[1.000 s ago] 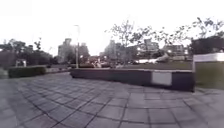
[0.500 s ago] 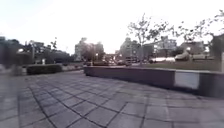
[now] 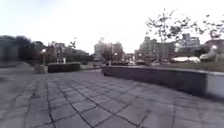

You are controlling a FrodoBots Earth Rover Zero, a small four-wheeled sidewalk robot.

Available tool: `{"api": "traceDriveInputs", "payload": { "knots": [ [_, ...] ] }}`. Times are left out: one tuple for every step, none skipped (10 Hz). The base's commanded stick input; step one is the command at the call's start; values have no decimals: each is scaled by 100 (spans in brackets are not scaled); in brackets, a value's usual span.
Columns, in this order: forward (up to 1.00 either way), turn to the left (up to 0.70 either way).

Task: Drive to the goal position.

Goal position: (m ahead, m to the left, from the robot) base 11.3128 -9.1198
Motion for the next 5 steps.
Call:
{"api": "traceDriveInputs", "payload": {
  "knots": [
    [70,35],
    [70,30],
    [70,0],
    [70,0],
    [70,0]
  ]
}}
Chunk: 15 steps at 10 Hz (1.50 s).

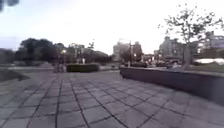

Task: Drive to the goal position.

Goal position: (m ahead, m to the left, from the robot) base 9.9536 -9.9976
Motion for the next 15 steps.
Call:
{"api": "traceDriveInputs", "payload": {
  "knots": [
    [70,0],
    [70,0],
    [70,0],
    [70,0],
    [70,0],
    [70,0],
    [70,0],
    [70,0],
    [70,0],
    [70,0],
    [70,0],
    [70,0],
    [70,0],
    [70,5],
    [70,33]
  ]
}}
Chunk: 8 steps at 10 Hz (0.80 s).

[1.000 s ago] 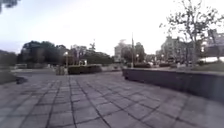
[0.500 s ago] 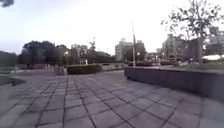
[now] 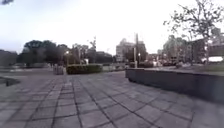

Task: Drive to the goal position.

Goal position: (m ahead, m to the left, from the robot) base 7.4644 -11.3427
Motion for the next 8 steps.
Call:
{"api": "traceDriveInputs", "payload": {
  "knots": [
    [70,35],
    [70,35],
    [70,35],
    [70,35],
    [70,35],
    [70,35],
    [70,6],
    [70,0]
  ]
}}
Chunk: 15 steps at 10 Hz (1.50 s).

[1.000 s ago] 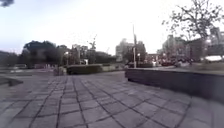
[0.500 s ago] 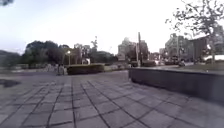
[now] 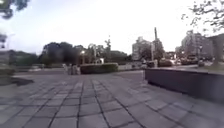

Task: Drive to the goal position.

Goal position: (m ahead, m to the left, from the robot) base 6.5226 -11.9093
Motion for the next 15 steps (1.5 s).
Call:
{"api": "traceDriveInputs", "payload": {
  "knots": [
    [70,0],
    [70,0],
    [70,0],
    [70,0],
    [70,0],
    [70,0],
    [70,0],
    [70,0],
    [70,0],
    [70,0],
    [70,0],
    [70,0],
    [70,0],
    [70,0],
    [70,0]
  ]
}}
